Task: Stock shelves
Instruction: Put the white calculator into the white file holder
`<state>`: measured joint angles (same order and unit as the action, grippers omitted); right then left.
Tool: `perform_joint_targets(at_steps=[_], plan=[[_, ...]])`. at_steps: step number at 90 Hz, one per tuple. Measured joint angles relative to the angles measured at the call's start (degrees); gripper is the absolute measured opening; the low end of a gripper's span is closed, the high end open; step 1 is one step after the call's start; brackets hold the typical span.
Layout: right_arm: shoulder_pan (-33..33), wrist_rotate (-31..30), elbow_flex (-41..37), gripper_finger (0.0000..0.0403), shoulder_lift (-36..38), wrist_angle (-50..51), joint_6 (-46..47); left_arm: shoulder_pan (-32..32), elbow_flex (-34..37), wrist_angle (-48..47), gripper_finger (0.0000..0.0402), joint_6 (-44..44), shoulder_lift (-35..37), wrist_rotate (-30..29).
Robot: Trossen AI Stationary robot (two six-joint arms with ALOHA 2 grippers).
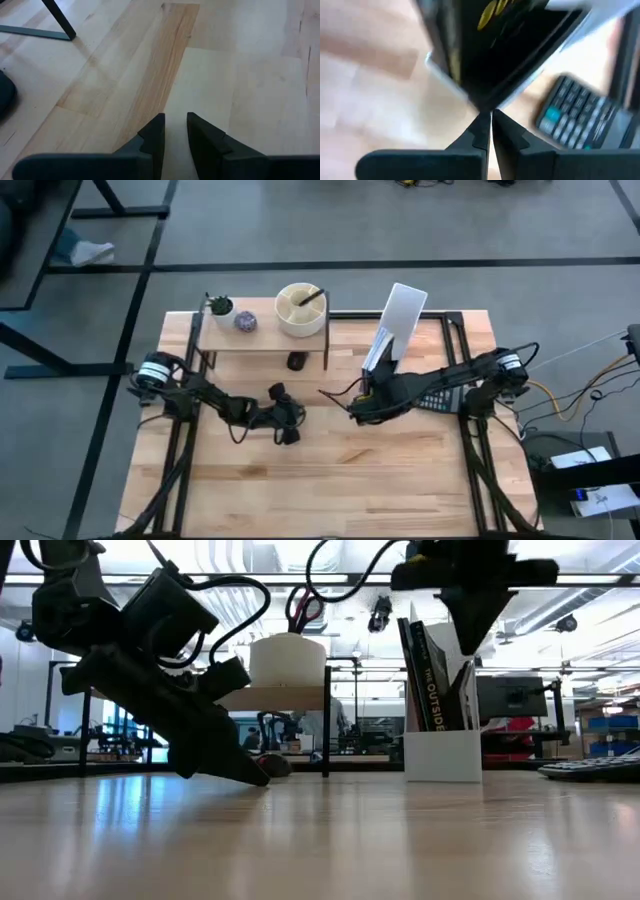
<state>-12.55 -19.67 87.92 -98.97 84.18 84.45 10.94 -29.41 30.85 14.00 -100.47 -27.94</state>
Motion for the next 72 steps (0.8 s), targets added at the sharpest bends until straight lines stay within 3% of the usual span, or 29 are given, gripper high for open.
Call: perform_joint_targets(at_steps=[37, 57, 72], plan=[[-0.5, -3.3, -4.8, 0.0, -0.2, -5.5, 3.8, 0.0, 0.0, 0.0, 0.0066, -0.2, 0.0, 0.0], [-0.2, -13.1, -4.7, 0.0, 0.2, -3.8, 4.5, 0.0, 0.0, 0.0, 0.0066, -0.2, 0.0, 0.0], [1.8, -15.9, -4.0, 0.0, 0.4, 0.1, 3.2, 0.0, 0.0, 0.0, 0.0066, -0.2, 0.0, 0.0]])
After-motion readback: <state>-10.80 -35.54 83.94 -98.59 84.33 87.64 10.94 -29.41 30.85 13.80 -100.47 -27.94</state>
